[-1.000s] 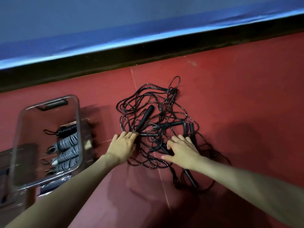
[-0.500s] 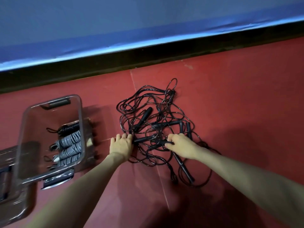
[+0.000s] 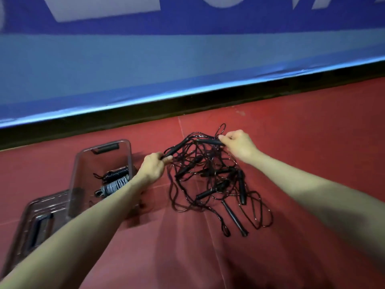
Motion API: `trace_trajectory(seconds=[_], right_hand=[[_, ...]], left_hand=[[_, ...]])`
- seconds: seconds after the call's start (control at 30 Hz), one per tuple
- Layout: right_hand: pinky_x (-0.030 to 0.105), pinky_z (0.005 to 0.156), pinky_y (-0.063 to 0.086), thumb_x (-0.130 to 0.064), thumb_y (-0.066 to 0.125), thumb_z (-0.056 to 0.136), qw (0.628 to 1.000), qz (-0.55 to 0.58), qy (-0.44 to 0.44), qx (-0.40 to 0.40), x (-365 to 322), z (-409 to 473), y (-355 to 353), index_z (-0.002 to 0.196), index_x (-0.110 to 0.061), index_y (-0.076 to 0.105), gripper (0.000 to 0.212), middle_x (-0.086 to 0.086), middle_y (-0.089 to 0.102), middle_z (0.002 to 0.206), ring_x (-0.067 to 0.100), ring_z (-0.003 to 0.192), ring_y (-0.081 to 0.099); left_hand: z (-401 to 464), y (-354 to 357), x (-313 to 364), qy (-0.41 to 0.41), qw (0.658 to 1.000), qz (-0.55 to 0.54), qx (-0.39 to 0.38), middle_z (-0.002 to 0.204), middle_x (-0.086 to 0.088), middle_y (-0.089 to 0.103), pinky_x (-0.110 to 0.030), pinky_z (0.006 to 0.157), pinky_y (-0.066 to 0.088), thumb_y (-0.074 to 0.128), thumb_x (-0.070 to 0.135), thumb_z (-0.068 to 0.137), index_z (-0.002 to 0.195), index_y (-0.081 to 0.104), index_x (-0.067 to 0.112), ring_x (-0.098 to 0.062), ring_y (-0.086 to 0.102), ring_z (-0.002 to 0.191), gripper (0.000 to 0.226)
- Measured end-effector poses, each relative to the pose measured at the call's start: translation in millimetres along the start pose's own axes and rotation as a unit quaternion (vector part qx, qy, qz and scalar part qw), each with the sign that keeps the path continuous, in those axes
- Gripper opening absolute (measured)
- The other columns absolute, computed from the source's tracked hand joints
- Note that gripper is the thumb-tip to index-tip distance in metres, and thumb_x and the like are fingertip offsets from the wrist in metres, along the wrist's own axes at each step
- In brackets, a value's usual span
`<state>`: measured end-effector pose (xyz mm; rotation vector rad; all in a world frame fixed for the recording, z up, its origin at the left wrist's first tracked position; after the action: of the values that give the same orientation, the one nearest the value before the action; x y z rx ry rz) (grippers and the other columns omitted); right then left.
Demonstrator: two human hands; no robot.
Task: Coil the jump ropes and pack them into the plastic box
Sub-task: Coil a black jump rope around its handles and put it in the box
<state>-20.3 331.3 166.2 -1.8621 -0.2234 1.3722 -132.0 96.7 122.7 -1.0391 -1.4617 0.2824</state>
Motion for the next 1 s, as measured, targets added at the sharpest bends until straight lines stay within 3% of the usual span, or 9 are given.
trace_trajectory(seconds=[0.23, 0.37, 0.47, 0.5, 0.63, 0.77, 0.9, 1.0], right_hand=[[0.032, 0.055, 0.028, -0.028, 0.052, 0.099, 0.982, 0.061, -0.098, 0.149, -82, -31, -87, 0.067, 0.0, 0.057, 0.043, 0.012, 0.048, 0.061, 0.02, 0.057, 0.042], [0.03, 0.049, 0.025, -0.028, 0.052, 0.1, 0.955, 0.184, -0.124, 0.196, -106, -50, -126, 0.063, -0.004, 0.052, 0.043, 0.001, 0.041, 0.05, 0.015, 0.047, 0.033], [0.027, 0.05, 0.021, -0.029, 0.051, 0.1, 0.939, 0.243, -0.135, 0.202, -121, -62, -151, 0.081, 0.019, 0.054, 0.051, 0.0, 0.034, 0.049, 0.014, 0.046, 0.028], [0.028, 0.05, 0.02, -0.029, 0.051, 0.1, 0.935, 0.254, -0.143, 0.201, -126, -67, -157, 0.085, 0.021, 0.054, 0.052, 0.0, 0.034, 0.049, 0.014, 0.046, 0.027], [0.028, 0.049, 0.02, -0.025, 0.051, 0.102, 0.926, 0.278, -0.192, 0.171, -146, -87, -172, 0.08, 0.006, 0.063, 0.04, -0.005, 0.033, 0.044, 0.01, 0.043, 0.025], [0.026, 0.052, 0.024, -0.025, 0.051, 0.102, 0.918, 0.302, -0.219, 0.136, -159, -100, -179, 0.087, 0.013, 0.063, 0.042, -0.008, 0.032, 0.043, 0.01, 0.046, 0.025], [0.022, 0.049, 0.026, -0.024, 0.05, 0.102, 0.911, 0.324, -0.242, 0.087, -171, -111, -178, 0.078, 0.0, 0.063, 0.036, -0.009, 0.031, 0.042, 0.009, 0.044, 0.025], [0.021, 0.049, 0.027, -0.023, 0.05, 0.102, 0.895, 0.369, -0.245, 0.06, -178, -116, -178, 0.078, 0.0, 0.063, 0.035, -0.007, 0.029, 0.043, 0.009, 0.045, 0.025]], left_hand=[[-42, -80, 90, 0.068, 0.984, -0.096, 0.136, 0.071, -0.003, 0.056, -0.031, 0.057, 0.033, 0.056, 0.031, 0.096, 0.085, 0.066, 0.01, -0.018, 0.047, 0.064, 0.026], [-55, -118, 110, 0.043, 0.967, -0.168, 0.189, 0.07, -0.006, 0.053, -0.026, 0.05, 0.036, 0.056, 0.027, 0.095, 0.088, 0.061, 0.008, -0.019, 0.045, 0.055, 0.02], [-62, -126, 105, 0.002, 0.954, -0.27, 0.132, 0.072, -0.009, 0.049, -0.015, 0.035, 0.033, 0.053, 0.009, 0.095, 0.095, 0.055, 0.008, -0.015, 0.042, 0.046, 0.002], [-67, -124, 104, -0.003, 0.949, -0.301, 0.096, 0.074, -0.008, 0.048, -0.014, 0.036, 0.034, 0.051, 0.003, 0.095, 0.099, 0.053, 0.009, -0.013, 0.043, 0.047, 0.008], [-83, -116, 110, 0.024, 0.961, -0.274, 0.014, 0.103, -0.004, 0.06, -0.024, 0.067, 0.044, 0.052, 0.004, 0.095, 0.132, 0.047, 0.015, -0.015, 0.057, 0.081, 0.039], [-100, -112, 143, 0.137, 0.956, -0.26, -0.015, 0.142, 0.002, 0.05, -0.028, 0.097, 0.038, 0.052, 0.018, 0.098, 0.146, 0.039, 0.02, -0.013, 0.051, 0.12, 0.049], [-120, -97, 184, 0.238, 0.933, -0.258, -0.084, 0.142, 0.013, 0.046, -0.022, 0.103, 0.033, 0.054, 0.027, 0.098, 0.149, 0.028, 0.03, -0.004, 0.044, 0.128, 0.057], [-122, -81, 193, 0.251, 0.93, -0.241, -0.121, 0.125, 0.008, 0.061, -0.016, 0.096, 0.042, 0.058, 0.023, 0.096, 0.142, 0.04, 0.033, -0.002, 0.058, 0.112, 0.05]])
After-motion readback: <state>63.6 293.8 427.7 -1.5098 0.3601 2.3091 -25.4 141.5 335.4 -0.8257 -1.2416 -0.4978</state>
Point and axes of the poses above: each hand's wrist, its own z-axis towards the middle knuckle, its own y-axis out of the palm, x = y × z, the point moved 4 cm from there along z, towards the middle knuckle
